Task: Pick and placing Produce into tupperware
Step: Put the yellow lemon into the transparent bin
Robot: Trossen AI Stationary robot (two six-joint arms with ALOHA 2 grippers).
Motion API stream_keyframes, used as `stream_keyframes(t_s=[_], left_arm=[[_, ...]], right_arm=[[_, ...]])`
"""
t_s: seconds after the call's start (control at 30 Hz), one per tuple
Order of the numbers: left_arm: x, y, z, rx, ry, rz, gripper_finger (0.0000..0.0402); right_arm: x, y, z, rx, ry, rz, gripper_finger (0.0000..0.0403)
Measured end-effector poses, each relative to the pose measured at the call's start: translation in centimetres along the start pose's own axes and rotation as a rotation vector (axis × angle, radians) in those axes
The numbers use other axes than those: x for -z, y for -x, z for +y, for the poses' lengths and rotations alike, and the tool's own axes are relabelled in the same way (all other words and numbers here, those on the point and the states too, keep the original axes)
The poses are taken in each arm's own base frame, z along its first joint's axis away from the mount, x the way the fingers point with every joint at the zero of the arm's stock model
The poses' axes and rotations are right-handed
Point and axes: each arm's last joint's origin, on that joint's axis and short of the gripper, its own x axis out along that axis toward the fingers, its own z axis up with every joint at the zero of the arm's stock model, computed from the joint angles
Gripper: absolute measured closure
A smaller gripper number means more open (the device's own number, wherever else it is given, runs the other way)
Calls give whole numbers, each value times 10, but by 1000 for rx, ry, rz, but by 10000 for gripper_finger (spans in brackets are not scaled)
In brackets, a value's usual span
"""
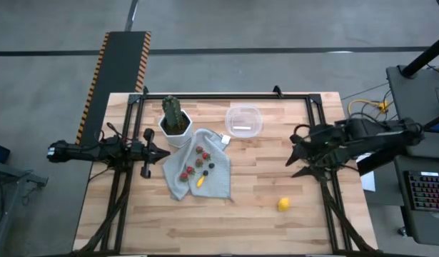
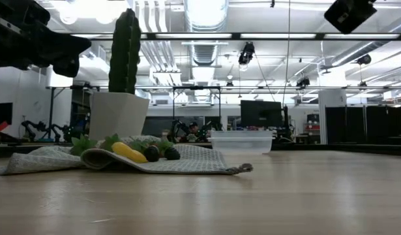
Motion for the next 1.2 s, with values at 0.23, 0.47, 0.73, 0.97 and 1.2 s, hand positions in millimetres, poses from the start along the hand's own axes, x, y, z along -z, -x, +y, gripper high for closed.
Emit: stream_keyframes(t_s=[0.23, 0.47, 0.73, 0.97, 1.2], left_arm=[[0, 0, 0, -2, 0, -1, 402], [0, 0, 0, -2, 0, -2, 402], [0, 0, 0, -2, 0, -2, 402], [0, 0, 0, -2, 0, -2, 402], [-1, 0, 1, -32, 0, -7, 402]], right_arm=[[-9, -28, 12, -134, -52, 261, 179], [-20, -51, 55, -213, -88, 431, 179], [-2, -64, 104, 109, -5, 540, 179], [18, -93, 113, 373, 4, 497, 179], [27, -129, 110, 495, -38, 574, 174]])
